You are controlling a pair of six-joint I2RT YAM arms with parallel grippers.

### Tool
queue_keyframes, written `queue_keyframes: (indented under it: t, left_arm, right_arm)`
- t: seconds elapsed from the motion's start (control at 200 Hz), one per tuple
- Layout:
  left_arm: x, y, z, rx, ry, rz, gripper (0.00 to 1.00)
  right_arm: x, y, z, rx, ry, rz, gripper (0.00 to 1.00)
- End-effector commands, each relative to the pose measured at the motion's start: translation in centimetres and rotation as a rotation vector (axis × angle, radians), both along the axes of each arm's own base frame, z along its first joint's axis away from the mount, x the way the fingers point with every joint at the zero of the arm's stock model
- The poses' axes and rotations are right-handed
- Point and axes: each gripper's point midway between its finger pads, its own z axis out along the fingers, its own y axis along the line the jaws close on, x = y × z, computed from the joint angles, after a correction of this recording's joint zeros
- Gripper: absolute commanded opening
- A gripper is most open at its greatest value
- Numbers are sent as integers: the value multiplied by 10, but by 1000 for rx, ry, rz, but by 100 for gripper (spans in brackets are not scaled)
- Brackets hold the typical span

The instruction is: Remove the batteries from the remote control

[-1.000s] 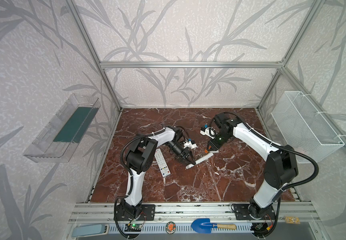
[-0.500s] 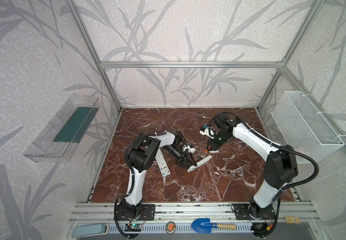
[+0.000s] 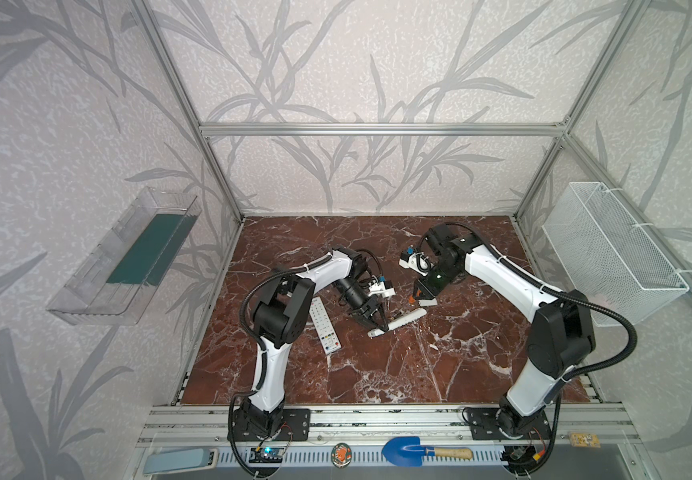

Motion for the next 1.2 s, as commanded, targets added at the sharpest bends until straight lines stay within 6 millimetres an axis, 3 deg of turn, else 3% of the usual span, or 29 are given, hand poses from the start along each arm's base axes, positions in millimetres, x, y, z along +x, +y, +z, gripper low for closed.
queue_keyframes:
  t: [0.0, 0.095, 0.145, 0.225, 0.36, 0.51, 0.66, 0.865, 1.195]
  left_arm:
    - [-7, 17, 18, 40, -203, -147, 0]
    - [1, 24, 20, 65, -327, -178, 0]
    - [10, 27, 20, 92, -414, -178, 0]
    - [31, 34, 21, 144, -576, -172, 0]
    - [68, 44, 19, 233, -833, -128, 0]
    - [110, 59, 3, 375, -1060, -80, 0]
    - [140, 70, -20, 481, -1216, -94, 0]
    - [148, 72, -53, 503, -1250, -210, 0]
    - [129, 71, -78, 445, -1210, -286, 0]
  right_arm:
    - [20, 6, 18, 48, -59, -58, 0]
    - [34, 10, 38, 152, -95, -124, 0]
    - [39, 8, 54, 195, -135, -153, 0]
    - [44, 2, 65, 220, -161, -187, 0]
    - [50, -21, 73, 242, -173, -296, 0]
    - [52, -56, 76, 294, -154, -486, 0]
    - [42, -58, 78, 341, -159, -494, 0]
    - [32, -62, 74, 329, -167, -494, 0]
    - [31, -43, 68, 384, -65, -461, 0]
